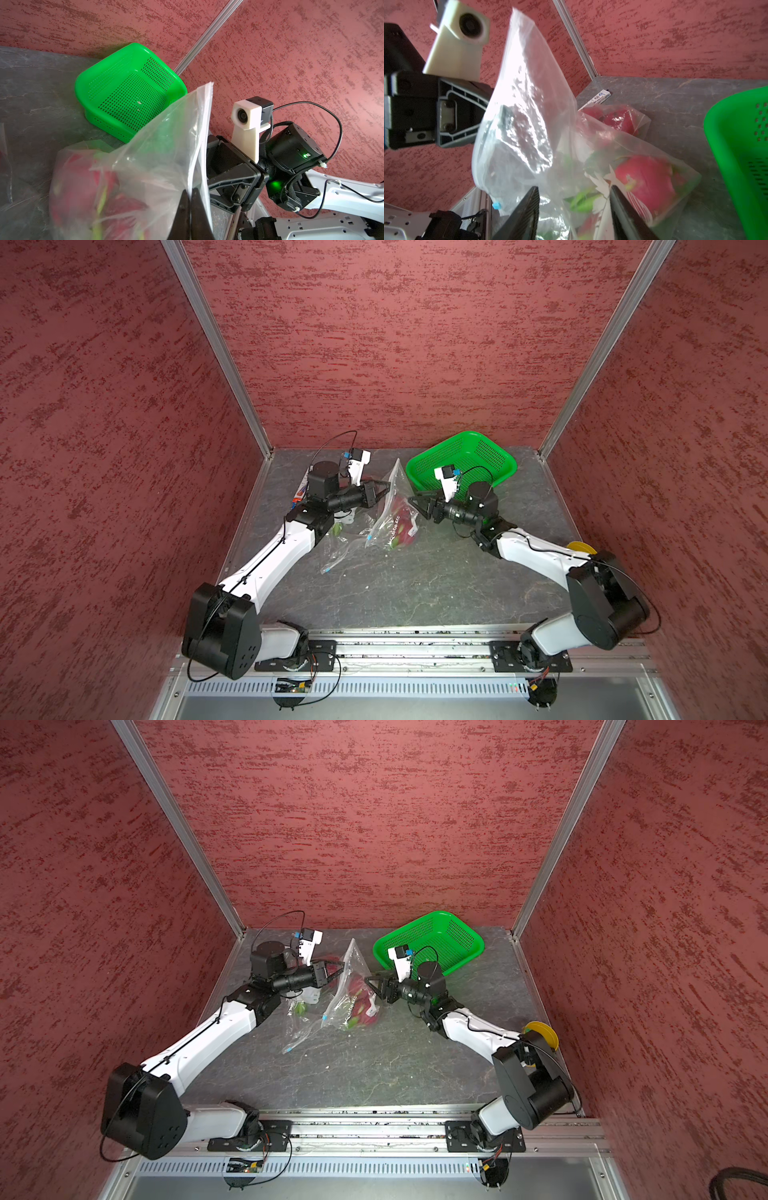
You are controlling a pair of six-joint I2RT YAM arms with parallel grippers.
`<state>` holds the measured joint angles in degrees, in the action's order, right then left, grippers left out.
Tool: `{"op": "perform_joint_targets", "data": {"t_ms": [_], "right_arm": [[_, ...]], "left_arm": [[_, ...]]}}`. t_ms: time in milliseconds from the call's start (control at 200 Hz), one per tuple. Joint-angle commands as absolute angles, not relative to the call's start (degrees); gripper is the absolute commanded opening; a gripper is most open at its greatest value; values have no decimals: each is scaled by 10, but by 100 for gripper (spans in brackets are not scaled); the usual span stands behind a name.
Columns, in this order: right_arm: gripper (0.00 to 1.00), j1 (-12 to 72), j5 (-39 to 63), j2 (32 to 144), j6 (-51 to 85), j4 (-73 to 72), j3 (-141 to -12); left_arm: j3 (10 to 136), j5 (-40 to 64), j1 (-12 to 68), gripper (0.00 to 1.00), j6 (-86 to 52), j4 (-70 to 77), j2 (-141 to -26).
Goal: Open the zip-top bag and take out the dragon fruit
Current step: Open the zipper of the food storage bag at the center of the board.
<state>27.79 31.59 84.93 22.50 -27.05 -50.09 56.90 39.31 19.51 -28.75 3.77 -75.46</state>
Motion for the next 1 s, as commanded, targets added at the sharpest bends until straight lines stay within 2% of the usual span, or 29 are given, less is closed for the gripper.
{"op": "perform_joint_targets", "data": {"t_ms": [0,200,561,751,887,997], "right_arm": [[54,275,288,805,216,-207,-542],[49,293,264,776,247,-187,-571],[39,327,267,824,298,-238,-580],[22,328,255,830,312,-247,-577],[0,327,239,829,313,-235,-575],[0,327,214,821,302,-210,-576]], "left_arm": [[566,380,203,0,-319,65,-743],[568,340,244,0,-330,88,-753],[561,272,291,0,-328,127,-767],[556,257,295,0,-326,128,-768],[555,247,294,0,-321,125,-765],[553,239,288,0,-312,114,-756]]}}
